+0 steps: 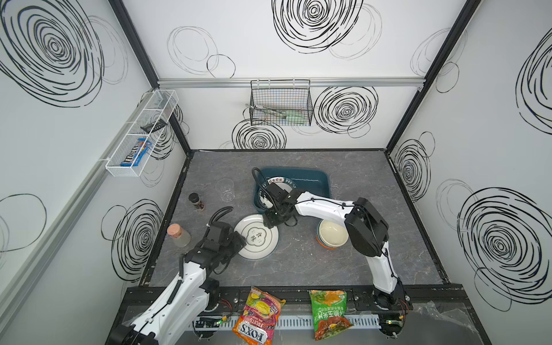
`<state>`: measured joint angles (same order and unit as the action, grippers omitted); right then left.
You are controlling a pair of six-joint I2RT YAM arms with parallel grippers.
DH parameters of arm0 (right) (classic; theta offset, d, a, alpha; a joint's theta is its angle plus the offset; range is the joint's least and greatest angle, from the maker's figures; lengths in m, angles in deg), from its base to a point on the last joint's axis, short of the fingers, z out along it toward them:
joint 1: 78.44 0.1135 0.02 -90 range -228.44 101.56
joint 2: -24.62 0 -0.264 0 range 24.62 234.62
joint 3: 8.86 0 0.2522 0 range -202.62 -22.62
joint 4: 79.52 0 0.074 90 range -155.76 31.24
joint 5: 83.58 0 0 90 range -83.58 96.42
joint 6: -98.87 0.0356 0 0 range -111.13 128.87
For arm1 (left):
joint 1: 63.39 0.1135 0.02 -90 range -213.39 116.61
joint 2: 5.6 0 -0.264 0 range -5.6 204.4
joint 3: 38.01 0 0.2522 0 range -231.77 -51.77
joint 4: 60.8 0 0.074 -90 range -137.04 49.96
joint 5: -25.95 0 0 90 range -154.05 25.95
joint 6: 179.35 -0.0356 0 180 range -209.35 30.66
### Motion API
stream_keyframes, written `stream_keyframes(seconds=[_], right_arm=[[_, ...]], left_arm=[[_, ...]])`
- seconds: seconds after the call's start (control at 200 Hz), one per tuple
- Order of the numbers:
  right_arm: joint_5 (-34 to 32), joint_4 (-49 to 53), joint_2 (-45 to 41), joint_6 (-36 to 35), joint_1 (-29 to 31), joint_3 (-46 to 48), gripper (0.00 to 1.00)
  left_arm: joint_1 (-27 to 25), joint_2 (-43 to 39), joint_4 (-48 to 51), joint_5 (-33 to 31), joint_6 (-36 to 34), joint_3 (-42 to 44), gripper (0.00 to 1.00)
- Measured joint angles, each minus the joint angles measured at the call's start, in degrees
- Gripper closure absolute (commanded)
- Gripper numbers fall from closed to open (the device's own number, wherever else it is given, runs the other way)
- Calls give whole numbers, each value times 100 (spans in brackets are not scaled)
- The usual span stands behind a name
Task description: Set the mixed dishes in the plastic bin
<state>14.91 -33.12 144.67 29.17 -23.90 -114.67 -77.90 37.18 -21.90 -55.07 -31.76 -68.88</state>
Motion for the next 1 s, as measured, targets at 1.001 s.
stream_keyframes(seconds=[1.001], right_arm=[[146,-44,4,0,0,39,50]], left_arm=[[0,2,4,0,0,7,35]])
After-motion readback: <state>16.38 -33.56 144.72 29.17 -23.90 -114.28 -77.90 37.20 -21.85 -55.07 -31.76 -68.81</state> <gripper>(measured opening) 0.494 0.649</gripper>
